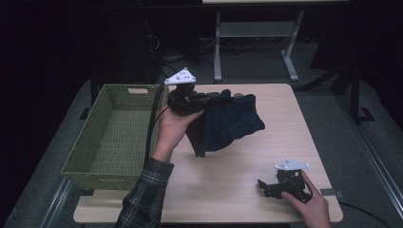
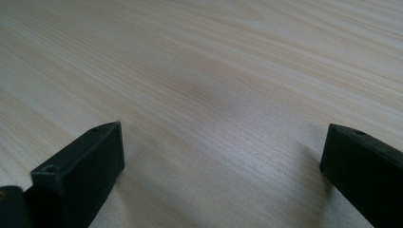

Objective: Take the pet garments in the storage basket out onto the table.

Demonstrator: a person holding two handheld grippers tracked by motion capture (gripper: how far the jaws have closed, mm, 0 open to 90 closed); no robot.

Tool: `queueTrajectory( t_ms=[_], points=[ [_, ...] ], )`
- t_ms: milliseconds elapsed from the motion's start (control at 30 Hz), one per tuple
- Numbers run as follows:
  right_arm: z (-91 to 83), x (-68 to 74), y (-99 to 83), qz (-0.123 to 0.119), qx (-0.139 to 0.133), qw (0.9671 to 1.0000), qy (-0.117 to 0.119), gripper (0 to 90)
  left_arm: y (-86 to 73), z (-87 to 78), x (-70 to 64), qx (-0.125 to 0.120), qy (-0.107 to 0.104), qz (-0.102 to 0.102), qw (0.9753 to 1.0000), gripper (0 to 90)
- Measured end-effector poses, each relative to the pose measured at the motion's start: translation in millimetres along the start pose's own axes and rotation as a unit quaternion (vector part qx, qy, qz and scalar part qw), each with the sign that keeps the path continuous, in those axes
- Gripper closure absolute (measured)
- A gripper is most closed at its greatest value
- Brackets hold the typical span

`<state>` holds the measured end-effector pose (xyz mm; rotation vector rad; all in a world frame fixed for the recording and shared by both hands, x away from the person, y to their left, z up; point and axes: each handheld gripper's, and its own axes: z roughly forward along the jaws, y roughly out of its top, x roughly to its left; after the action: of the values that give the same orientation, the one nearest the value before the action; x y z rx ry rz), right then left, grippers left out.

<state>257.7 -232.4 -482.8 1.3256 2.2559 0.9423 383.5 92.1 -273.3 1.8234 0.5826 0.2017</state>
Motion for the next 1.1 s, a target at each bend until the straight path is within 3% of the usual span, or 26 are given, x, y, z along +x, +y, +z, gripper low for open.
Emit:
queueTrajectory(
  t_ms=[233,633,800,1100],
  points=[
    [0.0,0.2,0.1,0.001,0.000,1.0000,0.000,0.5,-20.1,29.6,4.3,0.013,-0.010,-0.007,0.9998,86.1],
    [0.0,0.0,0.0,0.000,0.000,1.0000,0.000,0.4,-55.2,70.3,11.4,0.029,-0.008,-0.015,0.9994,86.0],
    [0.1,0.1,0.0,0.001,0.000,1.0000,0.000,0.5,-68.2,81.0,14.2,0.050,-0.007,-0.021,0.9985,85.7],
    [0.1,0.0,-0.1,0.000,0.001,1.0000,0.000,0.4,-85.0,88.8,22.0,0.063,-0.010,-0.037,0.9973,83.8]
  ],
)
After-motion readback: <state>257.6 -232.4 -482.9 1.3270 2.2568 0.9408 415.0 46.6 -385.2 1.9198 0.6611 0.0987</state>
